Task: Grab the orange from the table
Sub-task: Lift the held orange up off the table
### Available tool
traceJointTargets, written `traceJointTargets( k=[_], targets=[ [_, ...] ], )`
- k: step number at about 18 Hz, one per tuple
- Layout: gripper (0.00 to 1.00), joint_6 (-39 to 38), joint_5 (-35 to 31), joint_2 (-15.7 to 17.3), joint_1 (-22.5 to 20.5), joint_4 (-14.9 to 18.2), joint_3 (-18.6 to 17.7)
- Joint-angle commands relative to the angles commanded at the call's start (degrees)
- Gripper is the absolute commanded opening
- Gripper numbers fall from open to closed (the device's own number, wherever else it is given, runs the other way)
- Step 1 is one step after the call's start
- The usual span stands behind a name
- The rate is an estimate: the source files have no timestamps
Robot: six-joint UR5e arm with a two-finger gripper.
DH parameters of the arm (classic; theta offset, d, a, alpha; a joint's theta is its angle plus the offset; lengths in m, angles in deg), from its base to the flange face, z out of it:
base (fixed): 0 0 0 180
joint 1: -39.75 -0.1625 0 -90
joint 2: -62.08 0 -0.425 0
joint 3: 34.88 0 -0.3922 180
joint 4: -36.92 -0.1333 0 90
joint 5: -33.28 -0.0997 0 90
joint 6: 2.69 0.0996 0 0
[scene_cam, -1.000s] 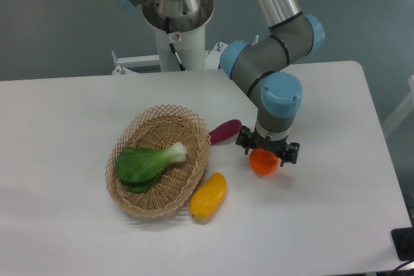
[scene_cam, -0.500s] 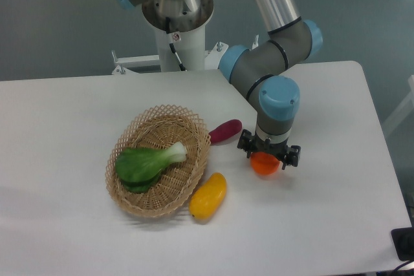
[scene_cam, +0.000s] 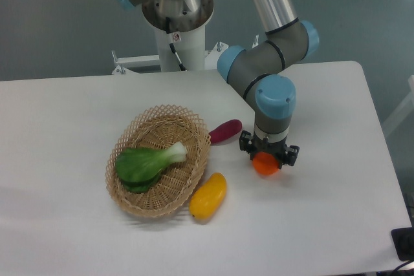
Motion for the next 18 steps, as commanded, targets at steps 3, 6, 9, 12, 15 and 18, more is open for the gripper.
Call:
traceJointTargets(
  k=[3,6,9,12,15,18],
  targets=[
    [0.65,0.26,0.09,0.44,-0.09,0.09,1.14],
    [0.65,2.63,0.26,1.57,-0.61,0.44,4.29],
    [0.65,5.26,0.70,3.07,-1.49,5.16,10.97],
    [0.65,8.96,0.96,4.83,-2.46,13.60,17.12],
    [0.65,12.28,2.11,6.76,-3.16,17.22,18.81],
    [0.65,15.29,2.11,7.82,-4.04,18.98,18.99]
  ],
)
